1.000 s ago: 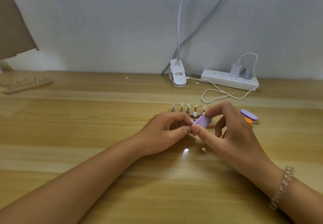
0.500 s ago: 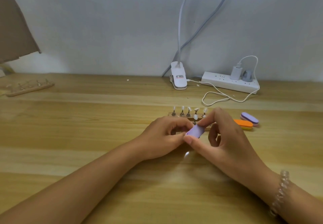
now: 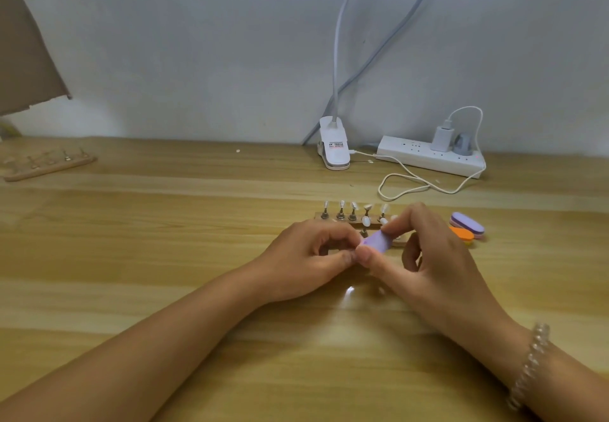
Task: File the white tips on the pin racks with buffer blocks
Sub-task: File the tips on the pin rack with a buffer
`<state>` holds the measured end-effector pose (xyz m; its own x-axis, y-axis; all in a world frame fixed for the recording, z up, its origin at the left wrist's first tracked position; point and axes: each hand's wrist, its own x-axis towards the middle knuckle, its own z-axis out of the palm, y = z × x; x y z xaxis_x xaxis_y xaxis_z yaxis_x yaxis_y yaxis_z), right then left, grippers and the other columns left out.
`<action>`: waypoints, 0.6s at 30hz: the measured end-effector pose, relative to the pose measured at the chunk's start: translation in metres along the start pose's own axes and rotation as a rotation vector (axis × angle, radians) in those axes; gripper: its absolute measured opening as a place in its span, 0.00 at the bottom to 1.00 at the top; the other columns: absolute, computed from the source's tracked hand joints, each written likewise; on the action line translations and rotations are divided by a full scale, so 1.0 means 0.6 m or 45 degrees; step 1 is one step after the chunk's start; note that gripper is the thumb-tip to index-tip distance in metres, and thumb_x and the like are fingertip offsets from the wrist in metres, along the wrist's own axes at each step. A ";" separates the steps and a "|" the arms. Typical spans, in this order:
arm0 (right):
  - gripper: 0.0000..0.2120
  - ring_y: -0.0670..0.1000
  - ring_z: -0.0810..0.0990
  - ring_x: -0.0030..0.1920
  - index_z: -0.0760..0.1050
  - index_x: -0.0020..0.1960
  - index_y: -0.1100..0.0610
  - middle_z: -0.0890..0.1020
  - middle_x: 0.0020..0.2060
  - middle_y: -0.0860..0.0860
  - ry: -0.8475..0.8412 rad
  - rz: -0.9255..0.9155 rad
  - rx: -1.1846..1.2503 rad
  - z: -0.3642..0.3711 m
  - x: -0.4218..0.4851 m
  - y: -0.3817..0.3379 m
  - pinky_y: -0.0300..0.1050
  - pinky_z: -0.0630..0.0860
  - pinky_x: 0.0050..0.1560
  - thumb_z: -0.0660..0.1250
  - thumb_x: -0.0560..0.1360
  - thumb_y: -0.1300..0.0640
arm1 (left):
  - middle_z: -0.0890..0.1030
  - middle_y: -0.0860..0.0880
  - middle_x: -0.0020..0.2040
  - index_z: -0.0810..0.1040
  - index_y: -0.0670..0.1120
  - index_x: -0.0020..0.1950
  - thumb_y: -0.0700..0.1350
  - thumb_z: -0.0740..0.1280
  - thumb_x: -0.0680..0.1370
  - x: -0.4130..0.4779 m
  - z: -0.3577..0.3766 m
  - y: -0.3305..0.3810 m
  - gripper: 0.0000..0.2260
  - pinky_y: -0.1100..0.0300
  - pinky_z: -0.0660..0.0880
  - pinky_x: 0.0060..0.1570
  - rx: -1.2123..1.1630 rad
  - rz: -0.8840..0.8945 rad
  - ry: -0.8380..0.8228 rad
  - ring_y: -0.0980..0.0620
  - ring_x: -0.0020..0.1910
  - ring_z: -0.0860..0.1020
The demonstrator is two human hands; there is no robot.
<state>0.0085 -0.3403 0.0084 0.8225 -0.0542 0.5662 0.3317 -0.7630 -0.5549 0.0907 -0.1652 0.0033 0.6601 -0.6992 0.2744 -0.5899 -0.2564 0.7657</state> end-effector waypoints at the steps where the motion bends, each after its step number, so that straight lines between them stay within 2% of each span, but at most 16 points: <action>1: 0.20 0.51 0.72 0.33 0.72 0.46 0.51 0.73 0.37 0.42 -0.034 -0.059 -0.011 0.001 -0.002 -0.003 0.35 0.66 0.31 0.73 0.68 0.37 | 0.83 0.53 0.45 0.83 0.49 0.48 0.41 0.68 0.79 0.001 0.001 -0.002 0.05 0.42 0.75 0.50 0.009 -0.008 -0.005 0.51 0.47 0.80; 2: 0.20 0.51 0.72 0.32 0.72 0.47 0.51 0.73 0.37 0.42 -0.070 -0.096 0.012 0.001 -0.005 -0.005 0.34 0.66 0.30 0.73 0.68 0.37 | 0.84 0.51 0.46 0.84 0.47 0.50 0.40 0.68 0.79 0.001 0.001 -0.003 0.05 0.41 0.75 0.51 0.006 -0.014 -0.009 0.49 0.48 0.81; 4: 0.21 0.51 0.73 0.32 0.72 0.46 0.50 0.75 0.38 0.42 -0.067 -0.023 0.092 -0.002 -0.004 -0.003 0.34 0.67 0.31 0.72 0.67 0.35 | 0.84 0.49 0.46 0.84 0.46 0.51 0.41 0.67 0.79 0.001 0.002 -0.002 0.06 0.41 0.75 0.52 -0.006 -0.016 -0.004 0.47 0.48 0.81; 7: 0.21 0.49 0.74 0.33 0.72 0.45 0.51 0.77 0.41 0.43 0.021 0.118 0.089 -0.004 0.001 0.005 0.37 0.69 0.33 0.68 0.65 0.35 | 0.85 0.52 0.45 0.83 0.46 0.50 0.42 0.68 0.79 -0.001 0.002 0.000 0.05 0.47 0.77 0.54 -0.072 -0.001 -0.006 0.53 0.48 0.82; 11: 0.19 0.49 0.72 0.31 0.72 0.46 0.50 0.73 0.34 0.43 -0.051 -0.013 0.070 0.001 -0.004 0.000 0.33 0.65 0.31 0.74 0.68 0.38 | 0.82 0.57 0.44 0.83 0.47 0.50 0.41 0.69 0.79 0.001 0.002 -0.004 0.04 0.51 0.76 0.48 0.034 0.009 0.000 0.56 0.45 0.79; 14: 0.20 0.48 0.74 0.32 0.72 0.44 0.50 0.78 0.39 0.45 -0.017 0.151 0.161 -0.003 0.002 0.005 0.36 0.67 0.32 0.69 0.65 0.35 | 0.81 0.60 0.41 0.83 0.51 0.48 0.40 0.69 0.80 0.000 0.001 0.000 0.06 0.57 0.74 0.46 0.004 0.001 0.002 0.63 0.43 0.77; 16: 0.19 0.49 0.74 0.34 0.72 0.45 0.50 0.76 0.39 0.43 0.024 0.070 0.059 -0.001 -0.001 0.002 0.37 0.68 0.33 0.71 0.67 0.36 | 0.82 0.60 0.42 0.83 0.51 0.48 0.39 0.68 0.79 0.000 0.002 -0.001 0.07 0.57 0.74 0.46 0.022 -0.007 -0.003 0.62 0.43 0.78; 18: 0.19 0.50 0.73 0.33 0.71 0.46 0.50 0.73 0.37 0.42 -0.028 -0.077 -0.004 0.005 -0.008 -0.010 0.38 0.68 0.32 0.73 0.68 0.38 | 0.84 0.55 0.46 0.84 0.46 0.50 0.37 0.68 0.78 0.002 0.003 -0.004 0.06 0.50 0.77 0.49 0.020 -0.026 0.001 0.55 0.47 0.81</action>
<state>0.0037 -0.3337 0.0073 0.8108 0.0061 0.5853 0.3798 -0.7664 -0.5181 0.0919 -0.1666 0.0005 0.6723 -0.6934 0.2591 -0.5834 -0.2809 0.7621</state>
